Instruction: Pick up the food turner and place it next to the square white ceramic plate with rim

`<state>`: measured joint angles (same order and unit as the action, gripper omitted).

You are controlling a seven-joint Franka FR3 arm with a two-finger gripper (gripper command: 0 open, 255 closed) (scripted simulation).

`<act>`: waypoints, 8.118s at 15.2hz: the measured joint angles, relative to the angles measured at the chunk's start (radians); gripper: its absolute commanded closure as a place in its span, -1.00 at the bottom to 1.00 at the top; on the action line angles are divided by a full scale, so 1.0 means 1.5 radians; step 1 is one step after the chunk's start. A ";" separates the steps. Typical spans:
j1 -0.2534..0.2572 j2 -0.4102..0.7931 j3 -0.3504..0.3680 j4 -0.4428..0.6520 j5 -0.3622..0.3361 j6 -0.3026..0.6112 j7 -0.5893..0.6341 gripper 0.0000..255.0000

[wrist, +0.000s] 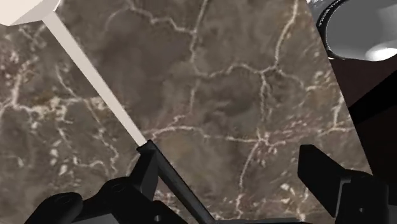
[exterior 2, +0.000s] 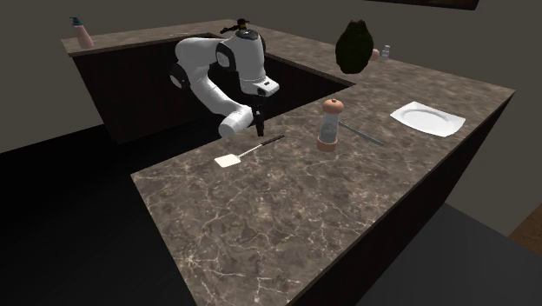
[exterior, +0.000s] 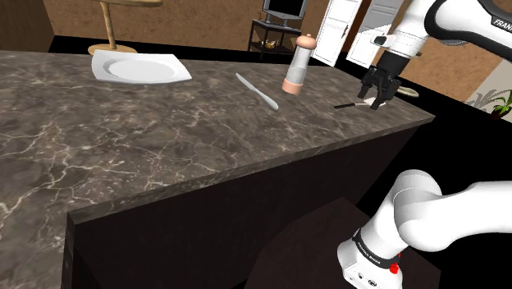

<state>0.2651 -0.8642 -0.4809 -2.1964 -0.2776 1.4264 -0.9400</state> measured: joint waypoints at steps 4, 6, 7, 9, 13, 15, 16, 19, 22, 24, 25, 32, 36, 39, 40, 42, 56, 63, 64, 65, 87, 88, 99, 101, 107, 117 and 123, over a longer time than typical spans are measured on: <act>0.082 0.037 -0.088 0.083 -0.055 -0.021 -0.216 -1.00; 0.124 0.056 -0.128 0.121 -0.075 -0.027 -0.315 -1.00; 0.135 0.062 -0.141 0.128 -0.082 -0.024 -0.340 -1.00; 0.140 0.060 -0.152 0.118 -0.090 -0.014 -0.358 -1.00; 0.136 0.048 -0.162 0.081 -0.101 0.014 -0.361 -1.00; 0.134 0.044 -0.165 0.068 -0.104 0.024 -0.360 -1.00; 0.134 0.044 -0.165 0.066 -0.104 0.025 -0.360 -1.00; 0.134 0.043 -0.166 0.064 -0.105 0.027 -0.359 -1.00; 0.134 0.043 -0.166 0.064 -0.105 0.027 -0.359 1.00; 0.134 0.043 -0.166 0.064 -0.105 0.027 -0.359 1.00; 0.134 0.043 -0.166 0.064 -0.105 0.027 -0.359 1.00; 0.135 0.045 -0.165 0.069 -0.104 0.023 -0.360 1.00; 0.140 0.055 -0.156 0.103 -0.095 -0.002 -0.362 1.00; 0.145 0.067 -0.153 0.137 -0.088 -0.024 -0.368 1.00; 0.147 0.071 -0.152 0.147 -0.085 -0.030 -0.368 1.00; 0.150 0.079 -0.148 0.171 -0.081 -0.048 -0.371 1.00; 0.185 0.148 -0.093 0.263 -0.018 -0.094 -0.311 1.00; 0.209 0.179 -0.025 0.235 0.035 -0.056 -0.211 1.00; 0.214 0.191 -0.018 0.239 0.043 -0.051 -0.199 1.00; 0.219 0.199 -0.010 0.242 0.050 -0.048 -0.187 1.00; 0.326 0.551 0.095 0.517 0.212 -0.001 0.019 1.00; 0.329 0.570 0.098 0.543 0.218 -0.009 0.026 1.00; 0.345 0.676 0.112 0.616 0.250 0.021 0.061 1.00; 0.348 0.666 0.114 0.582 0.246 0.046 0.063 1.00; 0.353 0.644 0.115 0.500 0.239 0.107 0.063 1.00; 0.355 0.633 0.117 0.465 0.236 0.132 0.064 -1.00; 0.354 0.637 0.116 0.480 0.237 0.120 0.063 -1.00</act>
<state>0.7956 0.0915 -0.3073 -1.4758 0.0776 1.6071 -0.8461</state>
